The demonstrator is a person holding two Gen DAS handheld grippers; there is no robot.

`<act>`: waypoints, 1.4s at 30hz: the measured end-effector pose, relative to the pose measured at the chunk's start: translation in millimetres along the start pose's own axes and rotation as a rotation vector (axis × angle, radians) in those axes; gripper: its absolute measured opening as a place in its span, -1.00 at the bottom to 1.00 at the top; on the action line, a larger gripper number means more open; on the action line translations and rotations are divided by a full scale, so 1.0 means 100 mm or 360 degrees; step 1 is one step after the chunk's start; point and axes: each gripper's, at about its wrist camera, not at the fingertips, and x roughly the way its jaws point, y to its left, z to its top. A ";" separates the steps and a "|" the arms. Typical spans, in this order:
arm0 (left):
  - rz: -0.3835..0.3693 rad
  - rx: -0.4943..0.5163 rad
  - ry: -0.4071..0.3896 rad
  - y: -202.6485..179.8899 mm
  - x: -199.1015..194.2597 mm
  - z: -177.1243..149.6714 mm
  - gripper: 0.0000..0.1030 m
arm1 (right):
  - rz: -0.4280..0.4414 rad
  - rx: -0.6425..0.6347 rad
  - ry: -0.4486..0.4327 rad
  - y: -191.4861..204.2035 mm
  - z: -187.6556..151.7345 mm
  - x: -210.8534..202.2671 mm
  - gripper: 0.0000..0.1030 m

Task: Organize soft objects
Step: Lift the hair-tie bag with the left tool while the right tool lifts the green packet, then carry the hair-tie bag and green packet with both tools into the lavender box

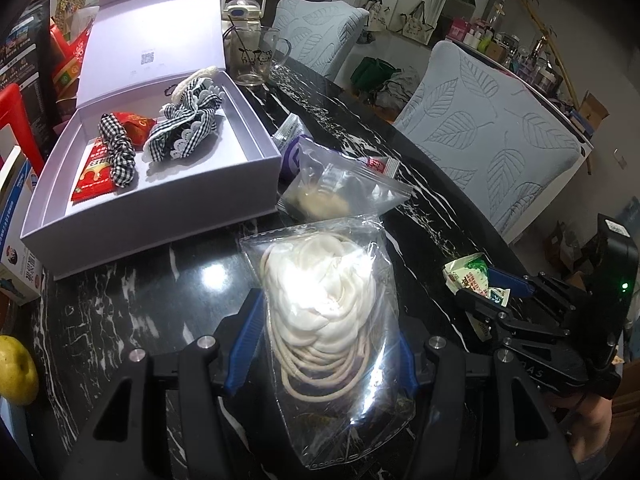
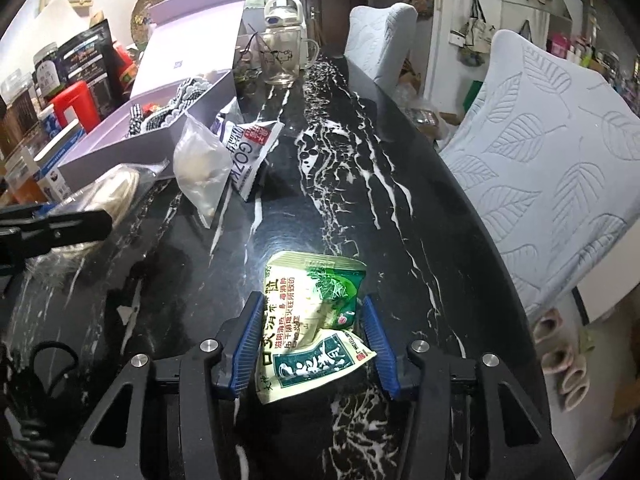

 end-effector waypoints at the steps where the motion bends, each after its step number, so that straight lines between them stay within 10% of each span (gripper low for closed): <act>1: -0.0001 0.0002 0.0000 -0.01 0.00 -0.01 0.11 | 0.0012 0.0005 -0.0005 0.00 0.00 -0.02 -0.04; 18: -0.0014 -0.0001 -0.0049 -0.06 -0.23 -0.16 0.11 | 0.0470 0.0064 -0.0111 0.22 0.09 -0.34 -0.04; 42: 0.0205 0.0024 -0.0597 0.39 -1.20 0.49 0.11 | 0.0711 -0.0220 -0.0505 0.92 1.12 -0.75 -0.04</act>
